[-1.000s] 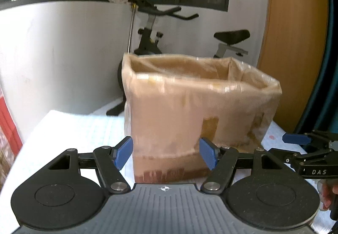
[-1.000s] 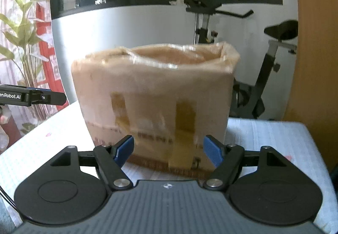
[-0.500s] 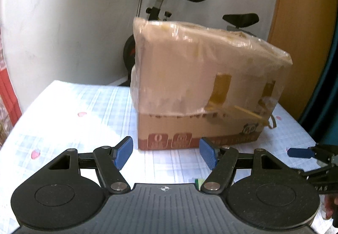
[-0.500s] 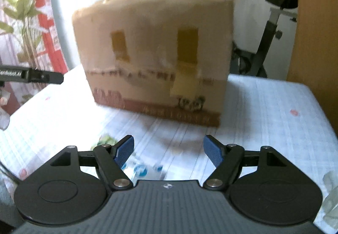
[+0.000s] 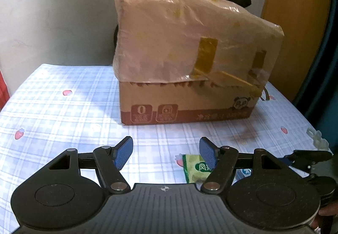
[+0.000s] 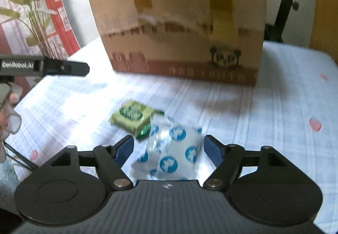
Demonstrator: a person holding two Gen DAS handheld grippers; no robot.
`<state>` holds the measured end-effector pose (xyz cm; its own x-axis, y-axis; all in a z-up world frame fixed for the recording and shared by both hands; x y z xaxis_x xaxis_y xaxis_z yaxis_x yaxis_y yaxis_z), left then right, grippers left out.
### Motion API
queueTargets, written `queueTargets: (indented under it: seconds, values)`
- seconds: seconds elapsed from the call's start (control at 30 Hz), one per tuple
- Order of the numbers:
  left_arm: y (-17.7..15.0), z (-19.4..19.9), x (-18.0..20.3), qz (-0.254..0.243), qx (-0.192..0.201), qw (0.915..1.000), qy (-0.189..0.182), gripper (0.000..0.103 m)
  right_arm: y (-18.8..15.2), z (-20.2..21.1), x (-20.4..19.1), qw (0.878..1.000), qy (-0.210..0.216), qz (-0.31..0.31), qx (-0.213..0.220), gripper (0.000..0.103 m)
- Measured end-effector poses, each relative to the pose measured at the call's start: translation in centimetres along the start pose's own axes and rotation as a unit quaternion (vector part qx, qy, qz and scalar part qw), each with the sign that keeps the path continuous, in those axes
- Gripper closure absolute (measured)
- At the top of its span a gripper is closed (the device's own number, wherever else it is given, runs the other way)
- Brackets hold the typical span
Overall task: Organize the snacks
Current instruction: 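Move both open tools from the box back to the snacks, then grasp the green pineapple cake with the left tool while the right grasps the blue-dotted packet, then carry both packets into the box and open both tools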
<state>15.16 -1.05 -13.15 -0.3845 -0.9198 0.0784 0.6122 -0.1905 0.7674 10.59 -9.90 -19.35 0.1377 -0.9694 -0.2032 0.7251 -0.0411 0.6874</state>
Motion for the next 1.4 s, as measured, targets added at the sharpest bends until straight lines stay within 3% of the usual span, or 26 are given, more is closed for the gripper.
queueTargets:
  seconds: [0.13, 0.33, 0.43, 0.57, 0.97, 1.13, 1.4]
  values:
    - [-0.6, -0.6, 0.7, -0.008, -0.014, 0.9998, -0.011, 0.031, -0.4, 0.2, 0.1, 1.000, 0.007, 0.028, 0.006, 0.046]
    - [-1.8, -3.0, 2.3, -0.009, -0.043, 0.9987, -0.027, 0.031, -0.8, 0.7, 1.0, 0.992, -0.077, 0.081, 0.057, 0.050]
    - [-2.2, -4.1, 3.5, -0.010, -0.049, 0.9978, -0.044, 0.031, -1.1, 1.0, 2.3, 0.990, -0.099, 0.055, 0.078, 0.050]
    - [-2.3, -5.3, 5.0, -0.025, -0.056, 0.9969, -0.049, 0.030, -1.7, 1.4, 3.8, 0.991, -0.089, 0.012, 0.095, 0.050]
    - [-3.1, -8.2, 6.3, -0.032, -0.079, 0.9957, -0.035, 0.030, -1.9, 1.5, 4.6, 0.992, -0.064, -0.021, 0.102, 0.050]
    - [-3.3, -7.8, 6.2, -0.017, -0.071, 0.9966, -0.037, 0.044, -1.9, 1.5, 4.9, 0.993, -0.054, -0.031, 0.100, 0.050]
    - [-4.1, -5.4, 5.7, -0.005, -0.057, 0.9980, -0.025, 0.046, -1.9, 1.6, 4.9, 0.993, -0.053, -0.032, 0.102, 0.050]
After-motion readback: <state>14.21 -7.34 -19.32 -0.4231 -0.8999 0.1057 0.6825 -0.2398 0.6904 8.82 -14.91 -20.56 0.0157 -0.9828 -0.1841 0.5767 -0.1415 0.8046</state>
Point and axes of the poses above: each gripper's, at about its wrist camera, not at the fingertips, and z roughly against the way its jaws point, x to its right, y to its top, the point moved 3 cm from there along -z, roughly the way its jaws point, and after that the axes turned 3 degrees about -z, right-handed, at the moved point
